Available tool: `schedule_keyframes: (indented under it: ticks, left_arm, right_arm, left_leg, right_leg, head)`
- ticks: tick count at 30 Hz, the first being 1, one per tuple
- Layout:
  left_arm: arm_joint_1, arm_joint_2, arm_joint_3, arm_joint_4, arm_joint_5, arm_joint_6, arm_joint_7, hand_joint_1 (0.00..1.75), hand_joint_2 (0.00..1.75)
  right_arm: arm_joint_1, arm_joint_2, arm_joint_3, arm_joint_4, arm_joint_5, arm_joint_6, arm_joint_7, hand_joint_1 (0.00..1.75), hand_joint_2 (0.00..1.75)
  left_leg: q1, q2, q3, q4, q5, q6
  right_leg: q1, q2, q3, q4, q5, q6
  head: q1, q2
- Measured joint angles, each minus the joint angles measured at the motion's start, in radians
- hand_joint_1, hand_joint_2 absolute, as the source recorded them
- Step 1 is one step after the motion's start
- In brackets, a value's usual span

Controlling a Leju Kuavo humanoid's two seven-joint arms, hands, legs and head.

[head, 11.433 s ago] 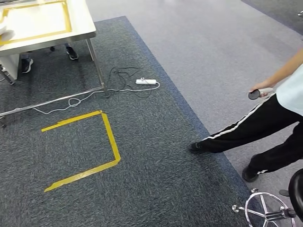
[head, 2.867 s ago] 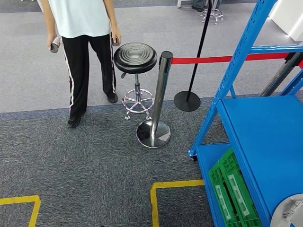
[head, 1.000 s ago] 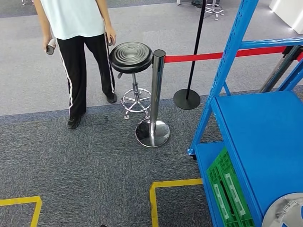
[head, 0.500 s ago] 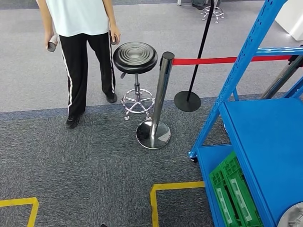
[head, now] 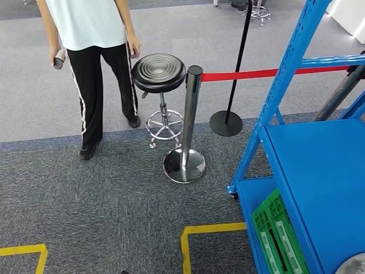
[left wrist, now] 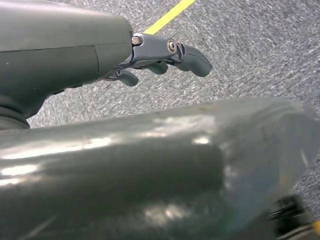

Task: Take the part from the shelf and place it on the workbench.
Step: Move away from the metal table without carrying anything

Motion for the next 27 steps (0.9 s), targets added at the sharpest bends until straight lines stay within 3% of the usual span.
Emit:
schedule_keyframes:
  ticks: [1,2,4,6,8,12,13,16,20,27]
  left_arm:
    - [0.001,0.000,0.000,0.000,0.000,0.000,0.000,0.00,0.00]
    - [0.001,0.001,0.000,0.000,-0.001,0.000,0.000,0.00,0.00]
    - [0.002,0.001,0.000,0.000,-0.002,0.000,0.000,0.00,0.00]
    - [0.001,0.001,0.000,0.000,-0.004,0.000,0.001,0.00,0.00]
    - [0.000,0.000,0.001,0.000,-0.007,0.000,0.003,0.00,0.00]
    - [0.003,-0.002,0.006,0.000,-0.010,0.003,0.009,0.00,0.00]
    - [0.002,-0.002,0.006,0.000,-0.010,0.003,0.009,0.00,0.00]
    - [0.002,-0.002,0.007,0.000,-0.011,0.004,0.009,0.00,0.00]
    - [0.002,-0.002,0.012,0.000,-0.011,0.004,0.009,0.00,0.00]
    - [0.002,-0.002,0.018,0.000,-0.018,-0.001,0.007,0.00,0.00]
  right_arm:
    - [0.000,0.000,0.000,0.000,0.000,0.000,0.000,0.00,0.00]
    - [0.001,0.000,0.000,0.000,0.000,0.000,0.000,0.00,0.00]
    - [0.001,0.000,0.000,0.000,0.000,0.000,0.000,0.00,0.00]
    - [-0.001,0.000,0.000,0.000,0.000,0.000,0.000,0.00,0.00]
    - [-0.002,0.000,0.000,0.000,0.000,0.000,0.001,0.00,0.00]
    - [-0.001,0.000,0.000,0.000,0.000,0.000,0.002,0.00,0.00]
    - [-0.001,0.000,0.000,0.000,0.000,0.000,0.002,0.00,0.00]
    - [-0.001,0.000,0.000,0.000,0.000,0.000,0.002,0.00,0.00]
    - [-0.001,0.000,0.000,0.000,0.000,0.000,0.002,0.00,0.00]
    - [0.000,0.000,0.000,0.000,0.000,0.000,0.004,0.00,0.00]
  left_leg:
    - [0.002,0.000,-0.022,0.031,0.002,-0.002]
    - [0.005,0.000,-0.027,0.025,0.025,-0.003]
    - [0.008,0.000,0.011,-0.082,0.111,-0.002]
    - [0.007,0.000,0.057,-0.191,0.156,0.004]
    - [0.004,-0.001,0.071,-0.227,0.152,0.010]
    - [0.003,-0.002,0.072,-0.237,0.151,0.013]
    - [0.002,-0.002,0.072,-0.237,0.150,0.015]
    - [0.000,-0.002,0.075,-0.237,0.146,0.022]
    - [-0.003,-0.002,0.077,-0.236,0.144,0.026]
    - [-0.003,-0.002,0.078,-0.236,0.144,0.026]
  right_leg:
    - [0.000,0.001,0.004,0.000,-0.003,0.000]
    - [0.000,0.002,0.009,0.000,-0.007,0.001]
    - [-0.001,0.005,0.024,0.000,-0.016,0.007]
    - [0.002,0.006,0.031,0.002,-0.026,0.018]
    - [0.005,0.005,0.029,0.004,-0.031,0.026]
    - [0.004,0.004,0.031,0.000,-0.028,0.004]
    - [0.004,0.004,0.031,-0.003,-0.028,0.004]
    - [0.002,0.004,0.030,-0.011,-0.028,0.011]
    - [-0.001,0.004,0.031,-0.016,-0.028,0.033]
    - [-0.001,0.004,0.031,-0.015,-0.028,0.036]
  head:
    - [0.000,0.000]
    - [0.000,0.000]
    - [0.000,0.000]
    - [0.000,0.000]
    - [0.002,0.000]
    - [0.004,0.000]
    - [0.005,0.000]
    - [0.005,0.000]
    - [0.004,0.000]
    - [0.004,0.000]
